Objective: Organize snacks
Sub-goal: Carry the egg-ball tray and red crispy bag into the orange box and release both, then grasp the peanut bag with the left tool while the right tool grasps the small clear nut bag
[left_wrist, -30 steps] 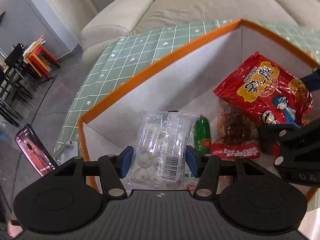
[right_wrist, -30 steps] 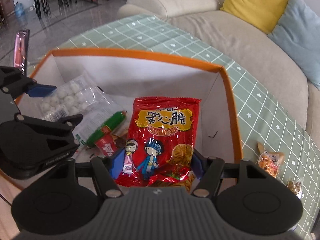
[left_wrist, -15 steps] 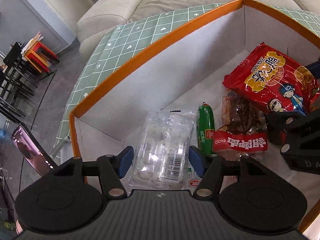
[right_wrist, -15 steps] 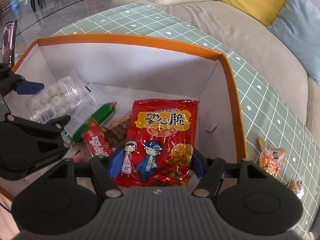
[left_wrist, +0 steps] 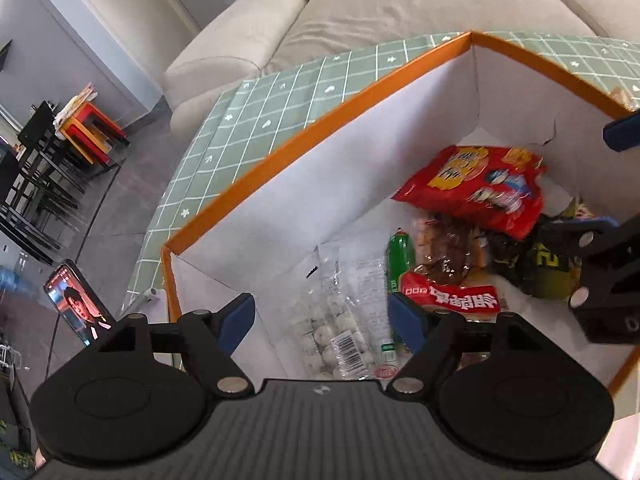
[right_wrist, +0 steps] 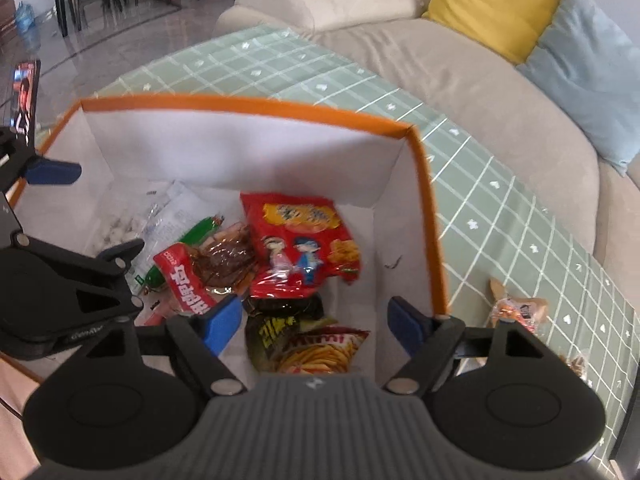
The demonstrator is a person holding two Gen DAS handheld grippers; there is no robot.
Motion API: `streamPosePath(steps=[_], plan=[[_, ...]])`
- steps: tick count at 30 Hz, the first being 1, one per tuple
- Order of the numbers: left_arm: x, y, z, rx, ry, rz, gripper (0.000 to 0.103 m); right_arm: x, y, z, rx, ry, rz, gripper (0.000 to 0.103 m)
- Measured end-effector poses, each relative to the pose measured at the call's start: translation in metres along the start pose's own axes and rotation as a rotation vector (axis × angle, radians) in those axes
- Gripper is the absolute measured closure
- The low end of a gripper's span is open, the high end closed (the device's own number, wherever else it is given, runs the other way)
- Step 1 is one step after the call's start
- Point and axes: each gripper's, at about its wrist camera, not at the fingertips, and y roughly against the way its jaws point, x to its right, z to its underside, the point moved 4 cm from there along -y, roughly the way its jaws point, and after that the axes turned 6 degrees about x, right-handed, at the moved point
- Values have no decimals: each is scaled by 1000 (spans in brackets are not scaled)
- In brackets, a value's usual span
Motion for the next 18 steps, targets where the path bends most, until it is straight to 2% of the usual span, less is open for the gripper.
streamPosePath(steps=[12,18], plan=[[28,49,-22,136,5,85,14,47,69,27,186,-165,124,24],[63,73,-35,210,-11,194,14,88,105,59,300,-322,192,21]])
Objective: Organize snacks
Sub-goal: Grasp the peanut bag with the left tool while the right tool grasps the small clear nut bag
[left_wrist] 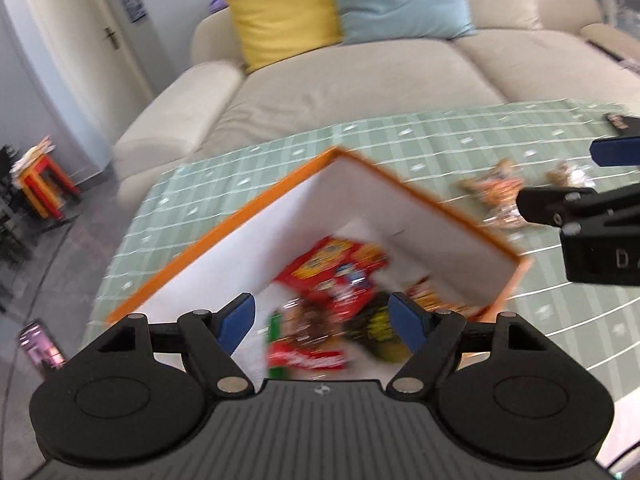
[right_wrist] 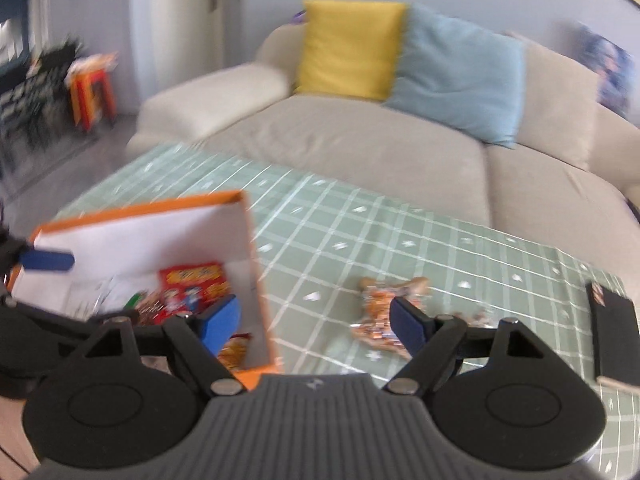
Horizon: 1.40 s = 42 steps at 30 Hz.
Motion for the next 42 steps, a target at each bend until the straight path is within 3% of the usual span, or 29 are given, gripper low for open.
streamPosePath(steps=[7,16,24,32,36,39,42], plan=[[53,4,-13,62,-31,150,14,62,26,22,76,-97,98,21],[111,-6,-28,85,-78,327,14,129,22,70,19,-210,190,21],[145,-32,-39,68,-98,423,15,163,1,99,6,-232,238,21],[168,-68,-54,26,-120,443,17,186,-25,109,3,-234,242,29],[173,-90,-63,-15,-120,410,18,193,-39,107,12,-212,202,31],[168,-112,-70,-100,-43,384,18,192,-52,104,6,-176,163,31],[157,-133,-75,-174,95,386,18,188,-64,98,21,-144,131,30]])
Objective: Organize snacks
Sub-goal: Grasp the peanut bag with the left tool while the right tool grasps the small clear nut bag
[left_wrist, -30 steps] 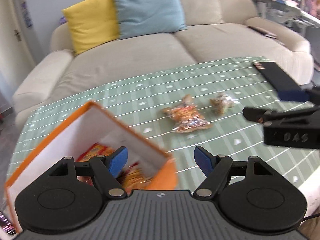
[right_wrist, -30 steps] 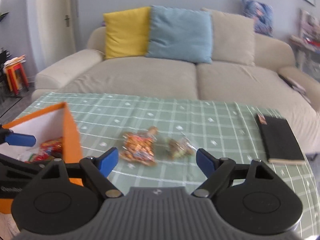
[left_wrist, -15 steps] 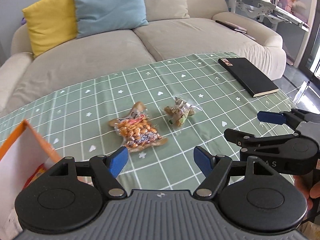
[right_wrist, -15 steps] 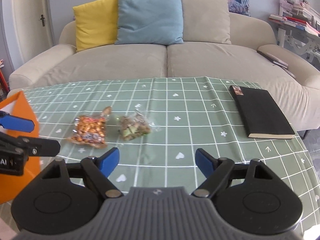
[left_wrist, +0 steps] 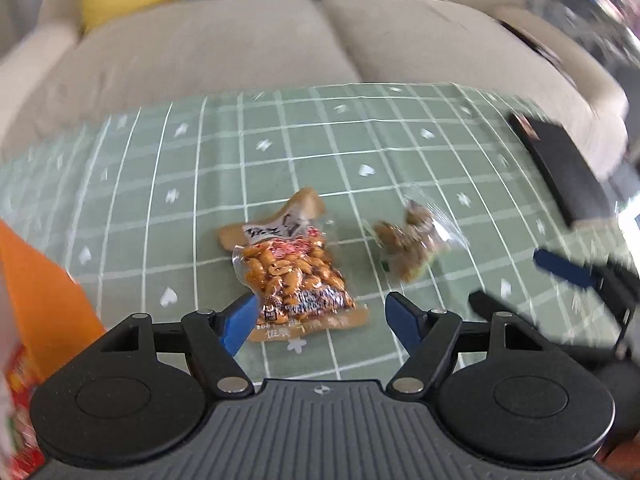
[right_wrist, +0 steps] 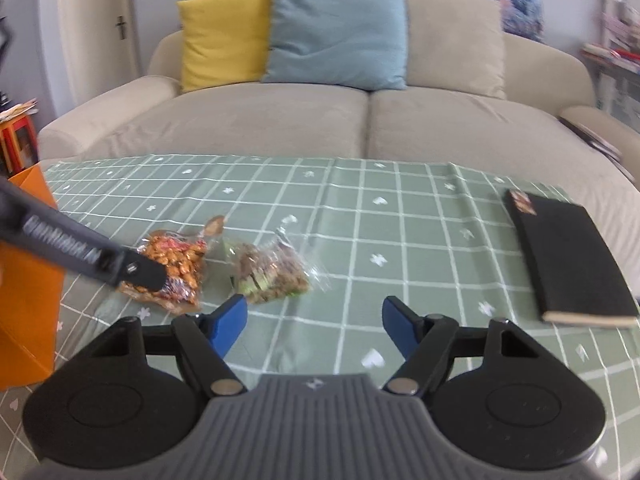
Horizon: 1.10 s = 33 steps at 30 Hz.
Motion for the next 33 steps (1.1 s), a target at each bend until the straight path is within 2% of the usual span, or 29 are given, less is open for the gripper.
streamPosePath(steps=[2,4,11,16,18,24,28,33], plan=[[-11,-8,-3,-17,82,-13,18,-4,-9,-4,7,17,-18,29],[-17,-14,-6,-27,119,-27,17,-9,-17,-8,12,40,-31,24],[-17,-37,-13,-62,97,-71,16,-25,-49,-19,-7,148,-64,23],[-17,-49,-12,-79,117,-89,14,-25,-67,-15,-35,172,-46,23],[-16,-54,-9,-97,127,-87,12,-23,-73,-14,-48,160,-38,27],[-13,-57,-7,-84,109,-111,12,-23,-80,-10,-67,136,-46,34],[-9,-57,-7,-73,91,-104,23,-20,-81,-10,-76,119,-58,40],[-3,-55,-7,-60,84,-110,27,-21,-80,-8,-78,126,-61,46]])
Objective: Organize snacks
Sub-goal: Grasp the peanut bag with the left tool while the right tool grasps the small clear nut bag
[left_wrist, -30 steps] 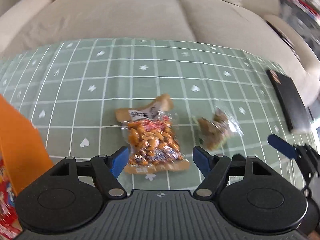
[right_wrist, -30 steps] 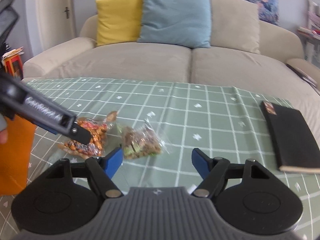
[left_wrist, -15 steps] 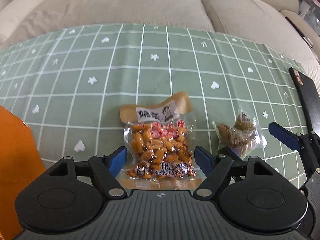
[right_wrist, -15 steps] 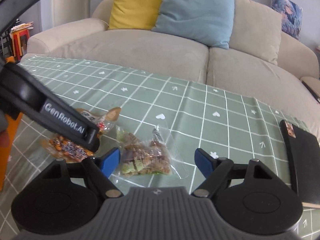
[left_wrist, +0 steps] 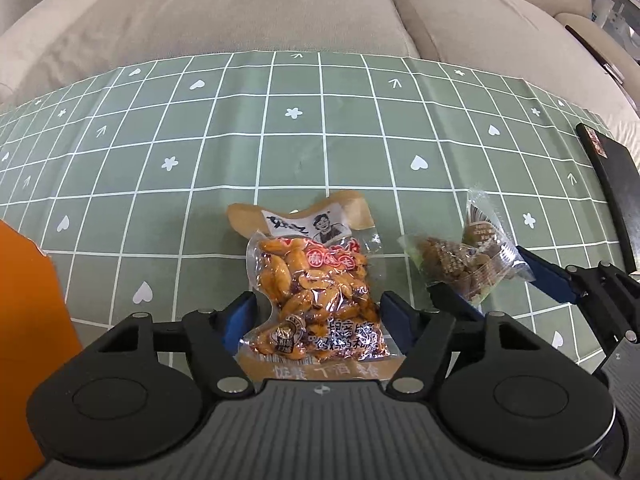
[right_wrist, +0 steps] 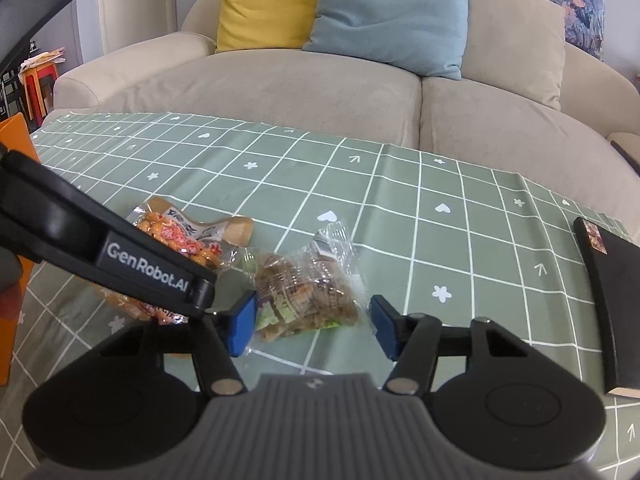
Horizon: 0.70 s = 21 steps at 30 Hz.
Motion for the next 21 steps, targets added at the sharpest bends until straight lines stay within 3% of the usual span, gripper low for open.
streamPosePath(steps=[1,3,8,14,15,21], plan=[[1,1,0,5,-2,3,36,-1,0,0,-3,4,2,48],[3,5,0,15,-6,5,36,-1,3,1,-12,10,-4,57],[6,15,7,35,6,24,40,-2,15,7,-26,42,25,59],[16,42,16,67,14,77,55,-1,44,26,-47,51,43,59],[19,46,19,66,0,82,63,-1,50,31,-52,48,44,59],[22,56,38,20,11,150,64,-1,86,53,-92,15,71,58]])
